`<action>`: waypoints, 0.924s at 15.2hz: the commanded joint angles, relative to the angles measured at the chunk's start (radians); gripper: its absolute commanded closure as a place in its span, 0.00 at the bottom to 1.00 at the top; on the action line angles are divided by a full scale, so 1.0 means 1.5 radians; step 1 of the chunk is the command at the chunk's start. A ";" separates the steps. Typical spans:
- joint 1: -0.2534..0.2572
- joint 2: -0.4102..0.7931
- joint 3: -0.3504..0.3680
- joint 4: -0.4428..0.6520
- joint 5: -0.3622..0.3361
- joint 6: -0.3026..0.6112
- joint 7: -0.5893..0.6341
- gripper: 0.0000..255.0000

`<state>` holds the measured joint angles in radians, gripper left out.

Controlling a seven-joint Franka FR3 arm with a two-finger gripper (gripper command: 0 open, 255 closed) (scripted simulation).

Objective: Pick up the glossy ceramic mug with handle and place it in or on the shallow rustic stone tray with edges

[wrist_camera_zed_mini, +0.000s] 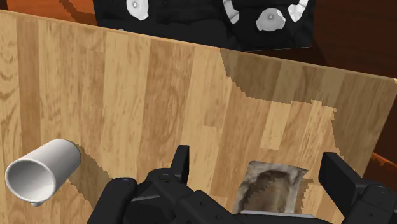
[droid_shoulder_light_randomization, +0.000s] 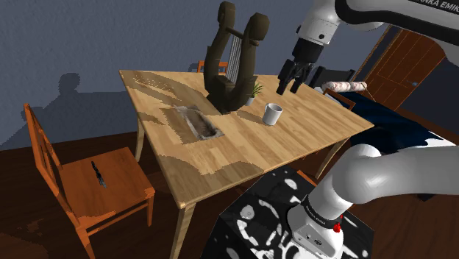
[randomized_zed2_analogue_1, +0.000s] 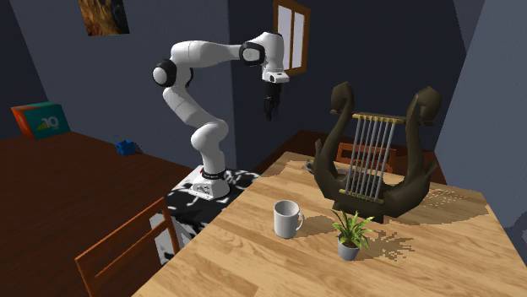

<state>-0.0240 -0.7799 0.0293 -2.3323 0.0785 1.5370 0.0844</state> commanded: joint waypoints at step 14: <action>-0.059 0.152 -0.116 -0.056 -0.103 0.206 -0.138 0.00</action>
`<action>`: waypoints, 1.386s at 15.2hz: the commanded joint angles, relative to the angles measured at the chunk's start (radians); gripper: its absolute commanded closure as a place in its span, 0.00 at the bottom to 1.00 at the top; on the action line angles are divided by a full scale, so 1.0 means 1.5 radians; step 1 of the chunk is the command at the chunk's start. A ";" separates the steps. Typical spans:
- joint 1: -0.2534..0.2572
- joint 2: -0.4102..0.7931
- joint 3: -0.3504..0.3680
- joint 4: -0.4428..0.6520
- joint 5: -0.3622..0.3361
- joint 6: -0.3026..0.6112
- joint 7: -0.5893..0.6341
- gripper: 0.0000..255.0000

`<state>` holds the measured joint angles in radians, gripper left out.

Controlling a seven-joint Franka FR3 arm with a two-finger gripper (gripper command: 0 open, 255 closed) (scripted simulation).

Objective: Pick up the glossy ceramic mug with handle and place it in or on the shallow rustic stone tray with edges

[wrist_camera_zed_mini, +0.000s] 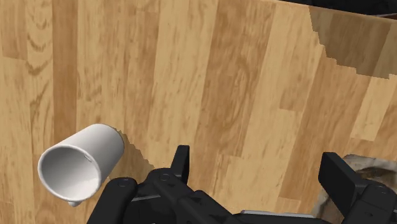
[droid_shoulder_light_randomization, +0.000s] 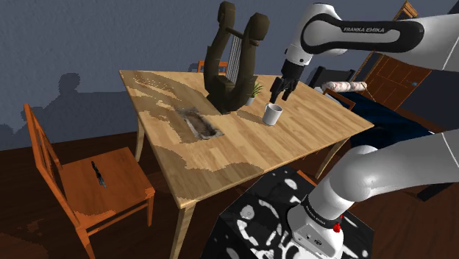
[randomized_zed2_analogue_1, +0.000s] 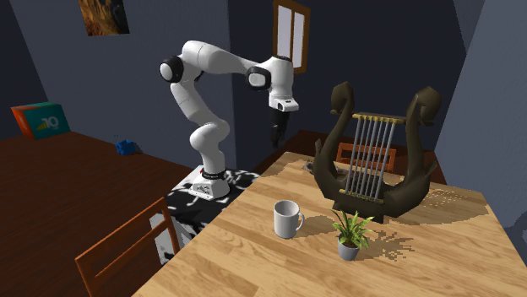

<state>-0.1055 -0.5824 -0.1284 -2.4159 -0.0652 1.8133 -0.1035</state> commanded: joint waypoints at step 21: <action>-0.062 0.390 -0.147 0.124 -0.011 0.282 -0.195 0.00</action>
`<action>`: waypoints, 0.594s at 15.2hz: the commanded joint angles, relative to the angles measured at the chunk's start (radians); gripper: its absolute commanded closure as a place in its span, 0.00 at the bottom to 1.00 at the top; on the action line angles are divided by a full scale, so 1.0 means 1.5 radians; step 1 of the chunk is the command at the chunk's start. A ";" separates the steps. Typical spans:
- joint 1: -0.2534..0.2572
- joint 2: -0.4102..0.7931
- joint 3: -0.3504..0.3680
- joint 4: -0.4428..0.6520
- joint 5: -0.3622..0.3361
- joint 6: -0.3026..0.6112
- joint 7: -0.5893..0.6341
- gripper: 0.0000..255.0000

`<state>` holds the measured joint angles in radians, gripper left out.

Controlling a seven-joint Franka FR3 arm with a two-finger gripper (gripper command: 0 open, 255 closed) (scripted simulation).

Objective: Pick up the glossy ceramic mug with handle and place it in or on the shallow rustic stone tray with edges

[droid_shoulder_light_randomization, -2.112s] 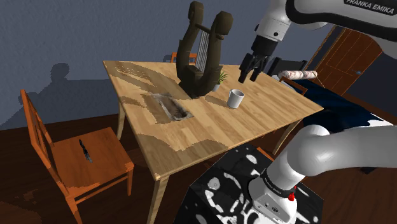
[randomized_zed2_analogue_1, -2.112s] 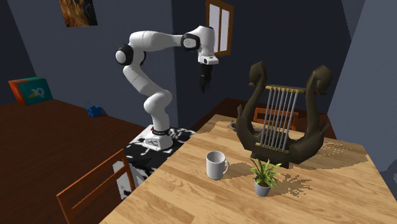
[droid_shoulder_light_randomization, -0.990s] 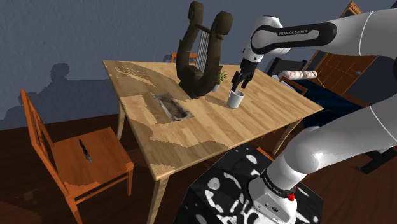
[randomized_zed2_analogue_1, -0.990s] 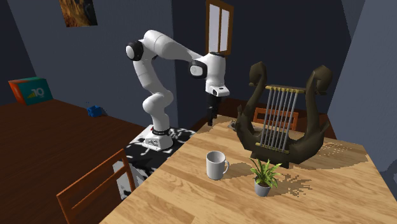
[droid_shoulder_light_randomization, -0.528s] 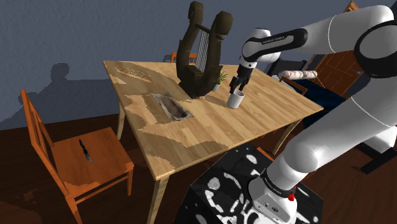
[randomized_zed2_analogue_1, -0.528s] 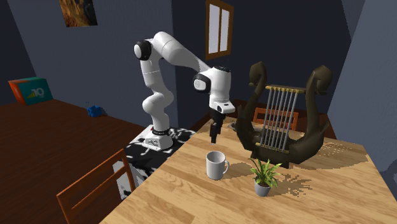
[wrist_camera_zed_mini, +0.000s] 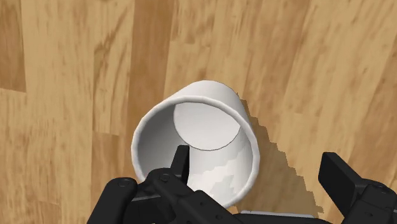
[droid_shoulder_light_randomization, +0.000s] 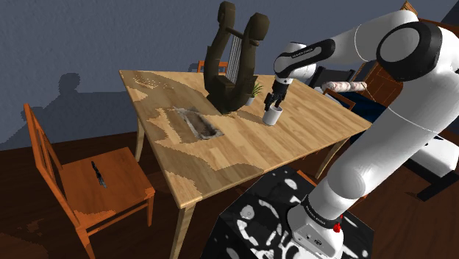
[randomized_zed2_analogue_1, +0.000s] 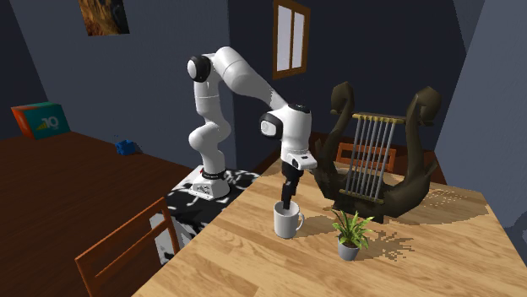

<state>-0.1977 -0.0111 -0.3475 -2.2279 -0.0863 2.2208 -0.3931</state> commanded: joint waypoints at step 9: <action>-0.003 0.034 -0.002 -0.018 0.012 0.051 -0.009 0.00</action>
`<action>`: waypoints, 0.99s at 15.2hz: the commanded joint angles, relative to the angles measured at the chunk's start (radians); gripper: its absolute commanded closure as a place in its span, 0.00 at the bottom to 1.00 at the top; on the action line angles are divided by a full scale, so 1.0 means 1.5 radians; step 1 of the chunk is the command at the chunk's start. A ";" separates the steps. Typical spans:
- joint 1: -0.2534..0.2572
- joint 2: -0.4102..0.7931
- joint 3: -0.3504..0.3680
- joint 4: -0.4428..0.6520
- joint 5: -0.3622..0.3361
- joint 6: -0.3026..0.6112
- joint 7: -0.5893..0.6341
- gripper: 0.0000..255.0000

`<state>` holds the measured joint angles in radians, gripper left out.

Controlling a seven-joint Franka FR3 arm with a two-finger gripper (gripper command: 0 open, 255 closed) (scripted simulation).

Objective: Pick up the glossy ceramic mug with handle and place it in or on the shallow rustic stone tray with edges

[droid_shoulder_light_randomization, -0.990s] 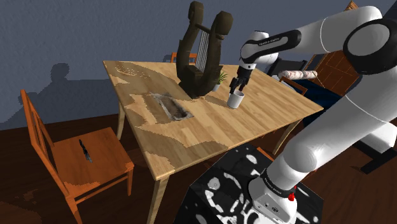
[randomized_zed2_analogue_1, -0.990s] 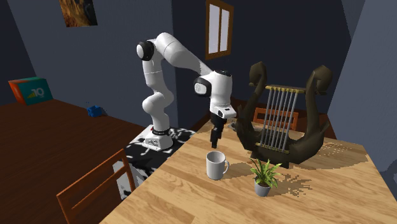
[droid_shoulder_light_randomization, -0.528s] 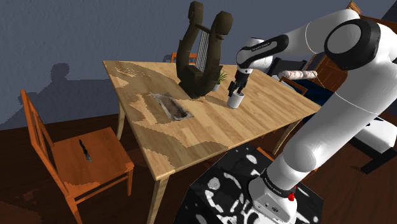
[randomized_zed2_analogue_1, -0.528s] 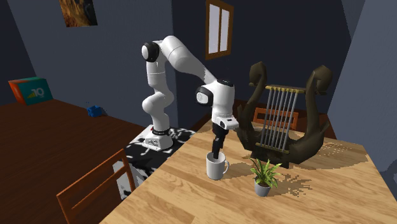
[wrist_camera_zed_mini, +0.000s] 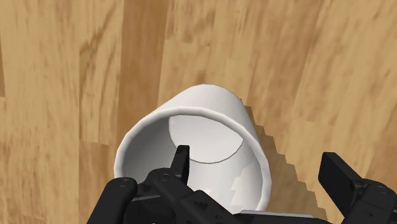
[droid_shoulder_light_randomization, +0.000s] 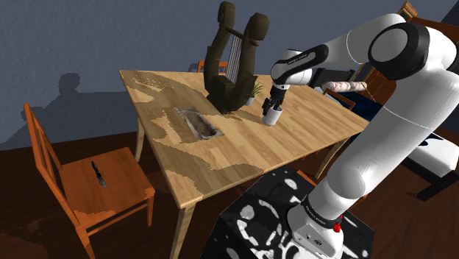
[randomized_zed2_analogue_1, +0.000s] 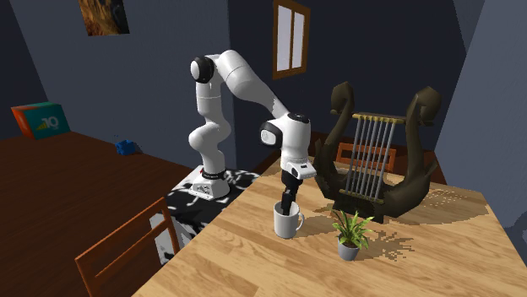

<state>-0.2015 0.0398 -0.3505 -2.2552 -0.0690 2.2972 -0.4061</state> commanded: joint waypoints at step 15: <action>0.001 -0.011 0.000 0.007 -0.004 -0.017 0.002 1.00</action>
<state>-0.2007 0.0290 -0.3503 -2.2510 -0.0731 2.2825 -0.4034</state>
